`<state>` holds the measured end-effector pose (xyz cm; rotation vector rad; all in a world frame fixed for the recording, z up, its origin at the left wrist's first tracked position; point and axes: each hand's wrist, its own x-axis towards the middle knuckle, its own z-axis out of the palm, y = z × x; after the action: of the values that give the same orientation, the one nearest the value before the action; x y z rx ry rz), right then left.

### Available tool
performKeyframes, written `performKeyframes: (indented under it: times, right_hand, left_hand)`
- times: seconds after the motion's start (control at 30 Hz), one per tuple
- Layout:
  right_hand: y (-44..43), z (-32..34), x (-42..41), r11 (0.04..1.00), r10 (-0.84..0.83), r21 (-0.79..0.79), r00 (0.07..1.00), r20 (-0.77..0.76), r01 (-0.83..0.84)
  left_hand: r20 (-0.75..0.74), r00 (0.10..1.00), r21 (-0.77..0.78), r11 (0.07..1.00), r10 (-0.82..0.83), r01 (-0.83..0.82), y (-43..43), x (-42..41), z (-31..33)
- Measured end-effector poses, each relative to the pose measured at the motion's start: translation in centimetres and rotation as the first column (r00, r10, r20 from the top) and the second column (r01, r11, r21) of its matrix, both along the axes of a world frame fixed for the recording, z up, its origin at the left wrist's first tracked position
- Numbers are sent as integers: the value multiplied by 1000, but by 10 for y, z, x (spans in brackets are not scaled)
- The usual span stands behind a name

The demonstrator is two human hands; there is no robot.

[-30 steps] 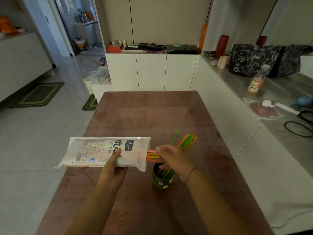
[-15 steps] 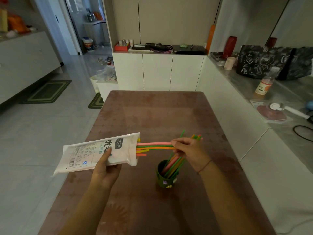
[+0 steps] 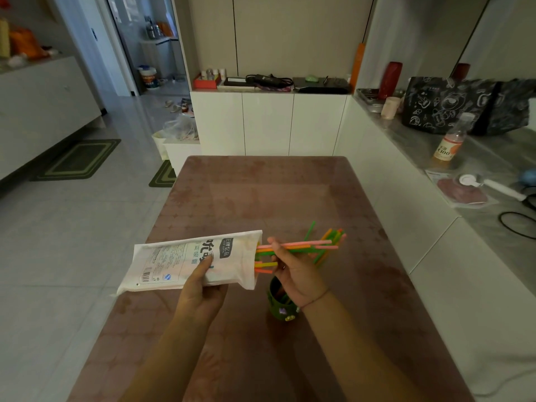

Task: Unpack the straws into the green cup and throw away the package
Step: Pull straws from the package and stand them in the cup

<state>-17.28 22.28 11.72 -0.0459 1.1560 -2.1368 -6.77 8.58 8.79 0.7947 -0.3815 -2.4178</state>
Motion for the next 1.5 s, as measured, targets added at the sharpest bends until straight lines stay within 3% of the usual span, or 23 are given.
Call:
performKeyframes:
  times: [0.2, 0.43, 0.73, 0.83, 0.97, 1.07, 1.17, 1.33, 1.5]
  right_hand:
    - [22, 13, -23, 973, -158, 128, 959, -235, 192]
    - [63, 30, -58, 913, -206, 262, 907, -366, 313]
    - [76, 24, -67, 692, 113, 580, 730, -674, 429]
    - [71, 19, -64, 629, 195, 635, 700, -687, 449]
    - [58, 8, -54, 621, 321, 703, 707, -631, 345]
    - [54, 1, -49, 635, 335, 710, 719, -608, 305]
    - [58, 3, -53, 623, 286, 681, 699, -656, 384]
    - [60, 8, -61, 662, 78, 525, 648, -758, 535]
    - [54, 3, -59, 646, 131, 555, 639, -758, 525]
  left_hand:
    - [30, 998, 10, 999, 52, -53, -20, 10, -3]
    - [58, 993, 4, 994, 104, -105, -44, 20, -11]
    - [61, 996, 43, 996, 72, -74, -34, 12, -13]
    - [61, 996, 32, 997, 71, -73, -30, 9, -13]
    - [53, 998, 22, 999, 39, -40, -23, 8, -14]
    - [52, 998, 29, 999, 29, -30, -20, 8, -15]
    - [52, 998, 19, 999, 33, -34, -19, 8, -15]
    - [51, 998, 13, 999, 40, -40, -18, 7, -15]
    - [64, 998, 21, 999, 28, -29, -15, 5, -12]
